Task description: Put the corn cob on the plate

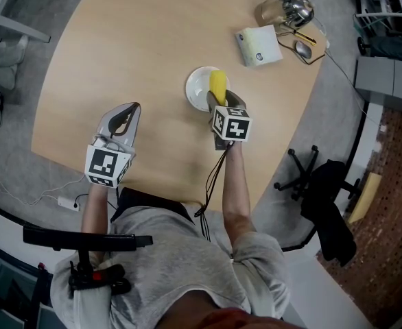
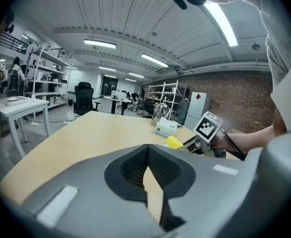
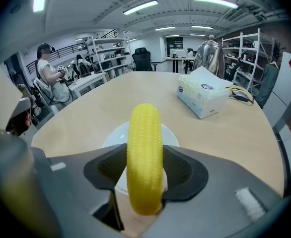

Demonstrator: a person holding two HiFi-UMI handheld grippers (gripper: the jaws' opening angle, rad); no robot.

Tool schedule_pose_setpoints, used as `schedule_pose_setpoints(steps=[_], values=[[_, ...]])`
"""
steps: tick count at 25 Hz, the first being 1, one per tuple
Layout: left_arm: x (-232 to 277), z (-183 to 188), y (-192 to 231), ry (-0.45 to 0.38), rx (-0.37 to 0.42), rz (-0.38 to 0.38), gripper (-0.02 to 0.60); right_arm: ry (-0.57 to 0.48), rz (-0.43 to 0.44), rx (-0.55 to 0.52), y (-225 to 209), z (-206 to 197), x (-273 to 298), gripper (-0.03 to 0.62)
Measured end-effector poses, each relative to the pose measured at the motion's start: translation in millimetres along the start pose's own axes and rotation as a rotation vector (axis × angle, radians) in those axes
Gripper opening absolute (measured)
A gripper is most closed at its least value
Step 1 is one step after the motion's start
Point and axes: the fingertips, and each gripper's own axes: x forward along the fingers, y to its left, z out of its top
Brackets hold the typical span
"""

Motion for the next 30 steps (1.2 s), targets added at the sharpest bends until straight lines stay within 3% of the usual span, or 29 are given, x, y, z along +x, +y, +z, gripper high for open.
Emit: schedule_pose_setpoints(steps=[30], values=[[-0.8, 0.9, 2.4, -0.002, -0.007, 0.007, 0.020, 0.036, -0.001, -0.020, 0.0, -0.8, 10.4, 0.232]])
